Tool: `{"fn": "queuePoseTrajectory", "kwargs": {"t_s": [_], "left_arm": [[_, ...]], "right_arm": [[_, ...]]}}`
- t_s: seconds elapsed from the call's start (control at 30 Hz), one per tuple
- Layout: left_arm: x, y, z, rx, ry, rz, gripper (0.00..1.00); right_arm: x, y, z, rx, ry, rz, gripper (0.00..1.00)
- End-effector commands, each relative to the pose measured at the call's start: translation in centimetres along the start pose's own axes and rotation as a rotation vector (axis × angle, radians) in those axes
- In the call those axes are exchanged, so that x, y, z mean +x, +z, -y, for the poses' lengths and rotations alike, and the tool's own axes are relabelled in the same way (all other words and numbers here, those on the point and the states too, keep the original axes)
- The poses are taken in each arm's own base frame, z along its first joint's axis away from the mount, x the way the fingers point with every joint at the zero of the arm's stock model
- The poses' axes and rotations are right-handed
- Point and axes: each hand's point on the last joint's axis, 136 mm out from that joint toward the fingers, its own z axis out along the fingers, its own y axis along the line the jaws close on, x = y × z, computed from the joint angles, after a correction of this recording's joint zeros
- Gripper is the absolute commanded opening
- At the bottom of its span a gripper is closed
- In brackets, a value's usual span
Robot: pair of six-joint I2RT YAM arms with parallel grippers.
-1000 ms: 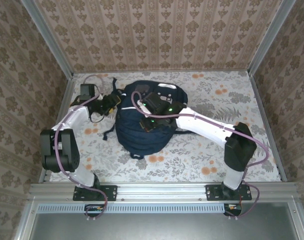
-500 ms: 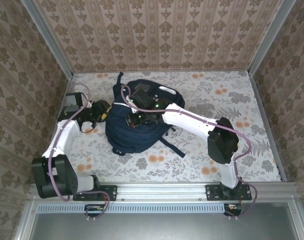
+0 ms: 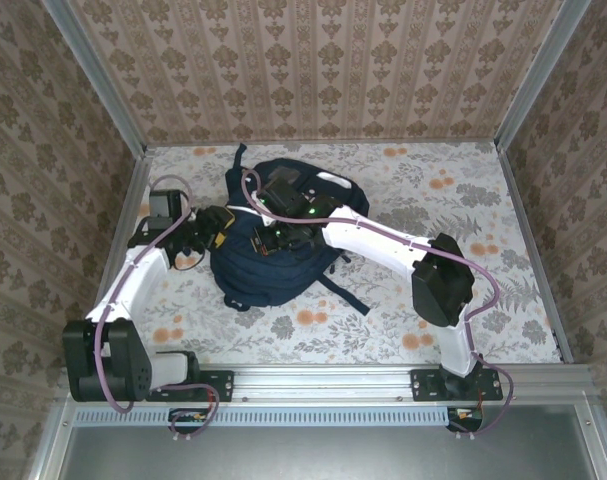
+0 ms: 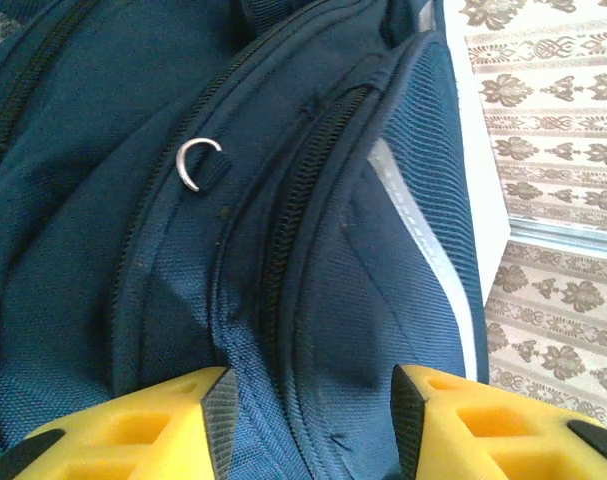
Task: Pack books, pencil case, and school supplies into a backpack
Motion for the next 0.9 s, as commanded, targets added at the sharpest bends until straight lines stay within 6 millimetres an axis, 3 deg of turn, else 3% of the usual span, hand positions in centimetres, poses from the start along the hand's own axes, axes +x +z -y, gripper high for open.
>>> {"fn": "queuePoseTrajectory", "kwargs": {"t_s": [0.0,0.13,0.27,0.43,0.7,0.87], "left_arm": [[0.0,0.6,-0.7,-0.019,-0.052,0.011,0.47],[-0.1,0.7,-0.8,-0.011,-0.056,0.022,0.41],[-0.2,1.0,-0.4,0.007,-0.048,0.016,0.2],[-1.1,0.8,-0.7,-0.007,-0.022,0.048,0.01],[-1.7,0.9,-1.6,-0.025,-0.008,0.059,0.0],[-1.7,1.2,-2.0,-0.037,-0.003,0.056,0.0]], "right_arm": [[-1.7,-0.3,-1.0,-0.037,-0.006,0.046,0.0],[-1.6,-0.3,-1.2,-0.043,-0.004,0.043,0.0],[-0.9,-0.7,-0.8,-0.022,-0.003,0.018,0.0],[1.0,-2.8,2.3,0.132,-0.044,-0.01,0.0],[5.4,-7.4,7.4,0.298,-0.079,-0.085,0.0],[6.6,-9.1,9.3,0.337,-0.055,-0.094,0.0]]}}
